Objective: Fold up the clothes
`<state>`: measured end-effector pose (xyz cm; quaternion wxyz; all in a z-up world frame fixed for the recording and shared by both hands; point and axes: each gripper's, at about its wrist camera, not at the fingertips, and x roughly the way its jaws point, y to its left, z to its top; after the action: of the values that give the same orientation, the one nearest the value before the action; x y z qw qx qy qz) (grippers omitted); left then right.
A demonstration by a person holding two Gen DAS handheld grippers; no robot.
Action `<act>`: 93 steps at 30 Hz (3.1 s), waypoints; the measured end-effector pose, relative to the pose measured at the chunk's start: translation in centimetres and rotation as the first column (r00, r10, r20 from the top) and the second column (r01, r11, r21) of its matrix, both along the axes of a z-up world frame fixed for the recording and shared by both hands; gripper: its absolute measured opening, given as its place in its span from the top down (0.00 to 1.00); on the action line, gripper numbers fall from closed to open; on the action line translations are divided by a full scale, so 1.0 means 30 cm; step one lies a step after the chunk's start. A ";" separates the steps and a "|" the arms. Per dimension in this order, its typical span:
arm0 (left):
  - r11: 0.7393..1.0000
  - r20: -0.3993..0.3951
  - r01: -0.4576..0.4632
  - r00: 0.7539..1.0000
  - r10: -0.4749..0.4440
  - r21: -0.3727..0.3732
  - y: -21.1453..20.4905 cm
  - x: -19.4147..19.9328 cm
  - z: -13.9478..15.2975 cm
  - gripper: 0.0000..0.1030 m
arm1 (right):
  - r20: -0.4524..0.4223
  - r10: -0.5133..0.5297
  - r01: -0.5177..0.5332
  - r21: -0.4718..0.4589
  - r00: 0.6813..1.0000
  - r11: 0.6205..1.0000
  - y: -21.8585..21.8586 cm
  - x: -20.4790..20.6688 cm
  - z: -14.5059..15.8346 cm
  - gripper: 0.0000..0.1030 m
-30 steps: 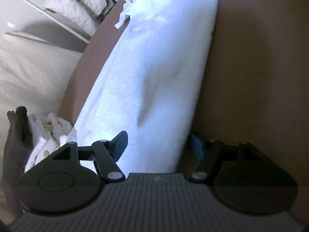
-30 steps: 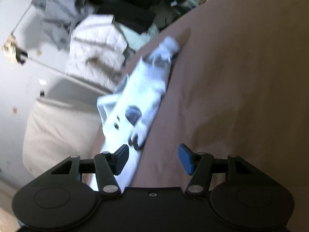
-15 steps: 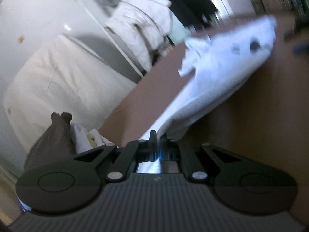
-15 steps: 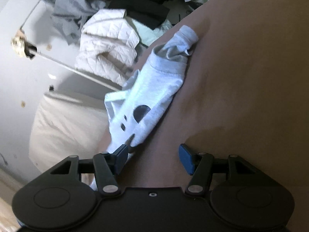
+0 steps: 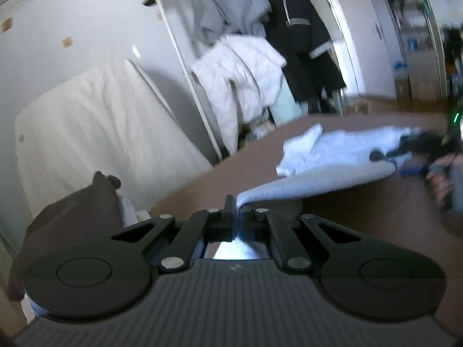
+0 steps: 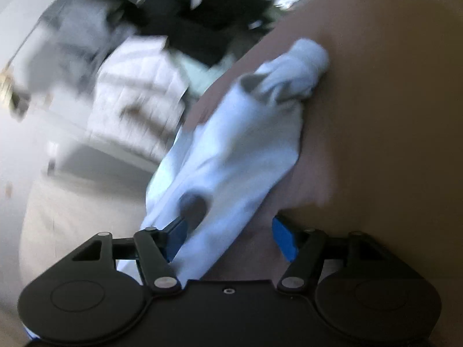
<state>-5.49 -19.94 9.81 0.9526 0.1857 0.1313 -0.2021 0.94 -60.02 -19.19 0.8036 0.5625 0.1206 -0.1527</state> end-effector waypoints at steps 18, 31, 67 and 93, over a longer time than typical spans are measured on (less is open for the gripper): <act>0.990 -0.110 0.135 0.985 -0.132 0.026 0.175 0.072 0.107 0.97 | -0.223 0.029 -0.102 -0.326 0.974 0.940 -0.006 -0.393 0.835 0.90; 0.990 0.089 -0.087 0.991 0.097 -0.115 0.111 0.437 0.372 0.97 | 0.151 0.114 0.015 -0.662 0.982 0.749 0.022 -0.262 1.281 0.91; 0.965 -0.516 -0.252 0.838 0.180 -0.072 0.319 0.359 -0.285 0.62 | -0.437 -0.007 -0.230 -0.487 0.899 0.842 0.178 -0.673 0.734 0.40; 0.980 -0.673 0.074 0.717 -0.182 -0.186 -0.483 0.266 -0.554 0.63 | -0.590 0.228 -0.516 -0.381 0.775 0.767 -0.104 -0.453 0.221 0.91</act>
<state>2.47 -34.42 -6.83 0.8310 0.0367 0.4457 -0.3309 -12.63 -63.14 -12.57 0.8772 0.2234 0.3962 -0.1537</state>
